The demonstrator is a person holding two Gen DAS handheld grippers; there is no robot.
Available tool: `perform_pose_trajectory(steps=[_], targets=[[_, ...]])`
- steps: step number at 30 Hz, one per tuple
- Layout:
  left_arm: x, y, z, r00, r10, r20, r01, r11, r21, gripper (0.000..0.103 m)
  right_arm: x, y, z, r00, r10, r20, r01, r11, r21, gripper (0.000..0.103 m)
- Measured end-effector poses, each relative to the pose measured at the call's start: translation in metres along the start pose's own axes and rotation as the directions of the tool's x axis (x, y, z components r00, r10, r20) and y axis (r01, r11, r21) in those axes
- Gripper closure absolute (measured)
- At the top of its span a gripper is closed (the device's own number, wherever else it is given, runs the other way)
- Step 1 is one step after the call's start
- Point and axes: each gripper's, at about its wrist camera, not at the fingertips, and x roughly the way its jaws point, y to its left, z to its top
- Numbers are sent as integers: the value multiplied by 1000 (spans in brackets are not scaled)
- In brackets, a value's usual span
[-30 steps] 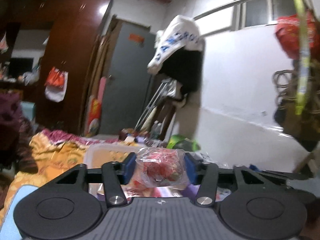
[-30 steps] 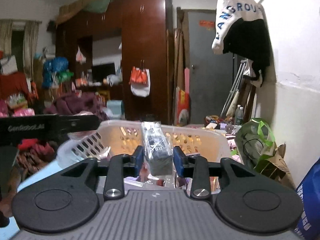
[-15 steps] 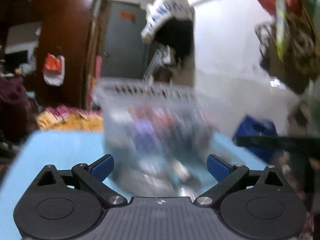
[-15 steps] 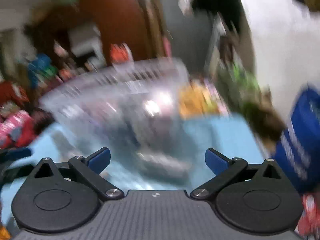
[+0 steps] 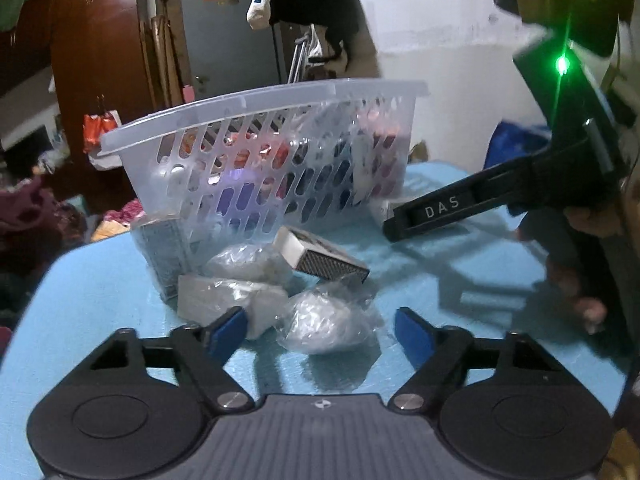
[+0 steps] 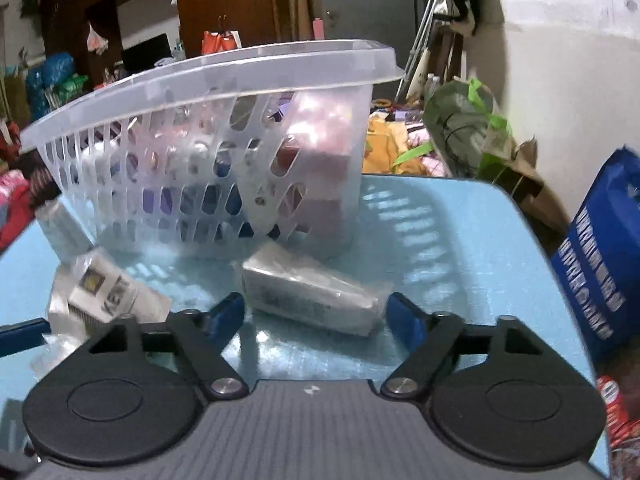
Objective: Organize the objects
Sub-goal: 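Grasp the clear plastic bag with the left tool while the right tool grasps a foil pack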
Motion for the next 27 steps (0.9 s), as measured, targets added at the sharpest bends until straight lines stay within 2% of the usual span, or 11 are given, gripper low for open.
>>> perform_pose_trajectory(steps=[2, 4, 9, 12, 14, 15, 19, 20, 21, 22, 27], targets=[[0, -1, -1, 1000, -4, -2, 4, 1000, 9, 48, -5, 1, -2, 1000, 0, 12, 0, 1000, -3, 37], [-4, 4, -4, 1000, -10, 15, 11, 1000, -8, 56, -10, -2, -5, 1000, 4, 21, -4, 1000, -1, 46], [-19, 17, -18, 994, -67, 89, 71, 996, -49, 57, -19, -5, -11, 999, 41, 33, -41, 999, -12, 51], [-26, 28, -27, 991, -89, 99, 97, 992, -75, 57, -25, -1, -15, 998, 57, 29, -55, 996, -64, 47], [-30, 34, -30, 990, -97, 106, 107, 991, -86, 57, -28, 2, -14, 998, 26, 61, -21, 996, -85, 29], [-28, 36, -29, 990, -97, 104, 107, 990, -93, 57, -28, 3, -12, 997, 7, 79, 1, 996, -93, 14], [-25, 42, -27, 988, -115, 99, 125, 986, -111, 56, -8, 5, 7, 999, 10, 53, -5, 995, -102, 12], [-24, 43, -27, 988, -122, 94, 132, 985, -114, 56, -1, 5, 11, 999, 7, 37, -3, 994, -106, 14], [-22, 43, -27, 988, -126, 90, 136, 984, -115, 56, 4, 6, 13, 1000, 6, 19, -3, 994, -114, 23], [-22, 43, -28, 988, -130, 87, 140, 983, -117, 56, 8, 7, 14, 1000, 11, -3, -11, 992, -123, 39], [-30, 41, -31, 983, -105, 150, 119, 989, -89, 58, -10, 4, 2, 998, 53, 35, -48, 990, -133, 48]])
